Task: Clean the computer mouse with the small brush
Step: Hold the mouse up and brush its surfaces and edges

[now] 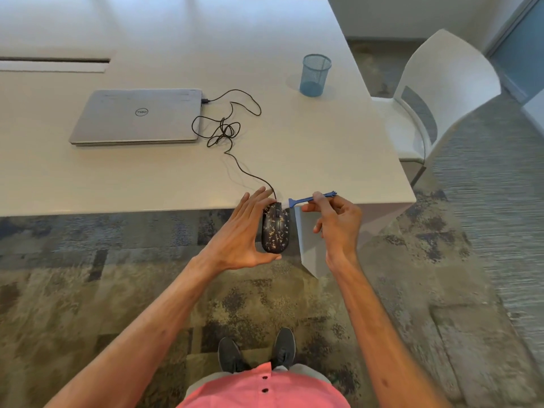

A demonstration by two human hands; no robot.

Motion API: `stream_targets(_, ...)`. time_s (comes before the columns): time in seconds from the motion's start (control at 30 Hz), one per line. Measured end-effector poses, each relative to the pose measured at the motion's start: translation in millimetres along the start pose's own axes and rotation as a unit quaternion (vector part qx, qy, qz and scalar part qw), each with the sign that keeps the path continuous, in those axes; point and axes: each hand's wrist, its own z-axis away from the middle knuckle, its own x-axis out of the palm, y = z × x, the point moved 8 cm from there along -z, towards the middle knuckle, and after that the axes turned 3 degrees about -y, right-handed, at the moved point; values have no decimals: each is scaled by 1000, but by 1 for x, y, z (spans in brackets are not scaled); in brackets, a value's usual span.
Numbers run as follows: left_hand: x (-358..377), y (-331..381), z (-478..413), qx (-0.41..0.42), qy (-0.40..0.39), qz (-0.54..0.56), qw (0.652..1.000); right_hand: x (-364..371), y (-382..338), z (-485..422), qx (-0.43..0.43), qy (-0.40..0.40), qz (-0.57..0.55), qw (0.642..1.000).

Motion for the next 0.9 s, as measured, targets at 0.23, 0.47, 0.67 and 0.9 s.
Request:
stream_targets(0.23, 3, 1, 11, 16, -31, 5, 999, 6, 14, 13, 0, -4, 42, 999)
stream_targets(0.47, 6, -2, 17, 29, -62, -7, 998, -15, 23, 25, 31, 54, 101, 993)
stream_targets(0.67, 8, -2, 19, 21, -65, 0, 998, -13, 28, 28, 37, 43, 10, 998)
stream_targets(0.9, 6, -2, 19, 18, -57, 5, 998, -4, 36, 34, 36, 36, 36, 998)
